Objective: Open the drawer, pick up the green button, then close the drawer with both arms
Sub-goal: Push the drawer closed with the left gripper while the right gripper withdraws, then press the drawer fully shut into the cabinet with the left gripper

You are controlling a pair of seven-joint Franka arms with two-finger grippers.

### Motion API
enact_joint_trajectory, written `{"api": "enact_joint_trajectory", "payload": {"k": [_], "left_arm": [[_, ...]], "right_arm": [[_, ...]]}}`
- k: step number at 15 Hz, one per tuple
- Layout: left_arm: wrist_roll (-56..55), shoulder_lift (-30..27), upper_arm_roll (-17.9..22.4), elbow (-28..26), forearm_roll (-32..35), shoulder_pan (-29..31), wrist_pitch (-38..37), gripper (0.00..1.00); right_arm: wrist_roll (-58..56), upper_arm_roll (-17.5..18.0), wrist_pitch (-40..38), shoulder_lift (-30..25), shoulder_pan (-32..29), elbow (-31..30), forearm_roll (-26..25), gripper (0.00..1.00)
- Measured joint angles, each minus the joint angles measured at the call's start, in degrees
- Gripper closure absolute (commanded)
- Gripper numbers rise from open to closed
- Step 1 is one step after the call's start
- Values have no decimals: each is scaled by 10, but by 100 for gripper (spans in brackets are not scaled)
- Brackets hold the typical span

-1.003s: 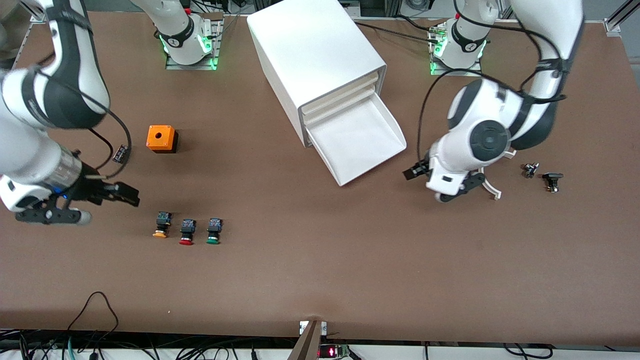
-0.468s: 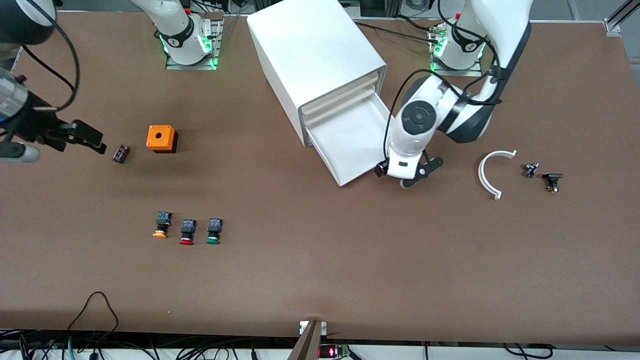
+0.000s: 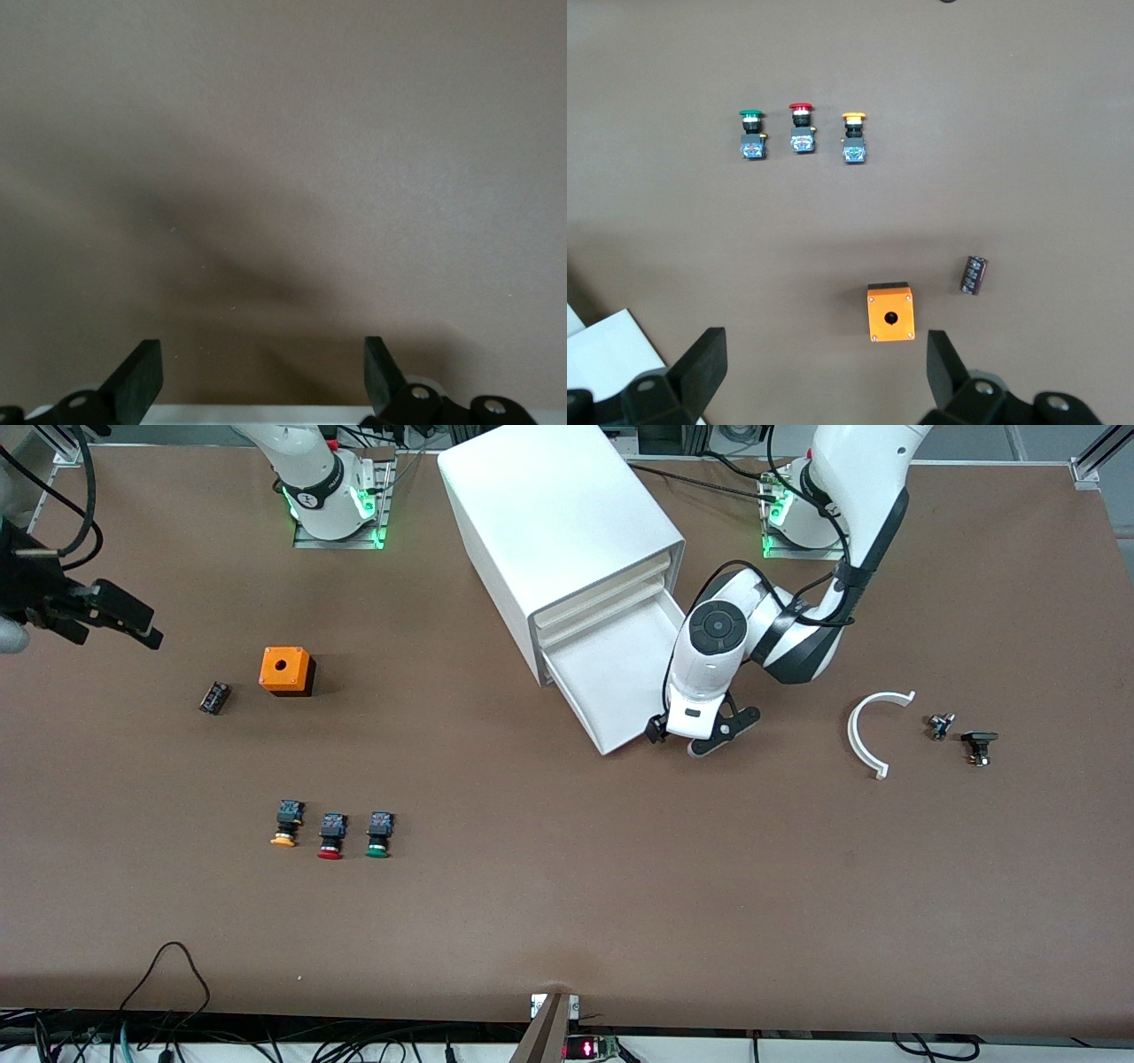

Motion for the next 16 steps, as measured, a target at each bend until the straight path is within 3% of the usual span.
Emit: {"api": "enact_joint_trajectory", "payload": {"k": [6,16], "left_arm": [[-1,7,-17,-4,0,-7,3,0],[-18,27,-74,-9,-24,-9,2,0]], "right_arm": [[-10,25,11,-35,-1,-59,-29,0],[-10,43,10,-37,-1,-60,-31,0]]}}
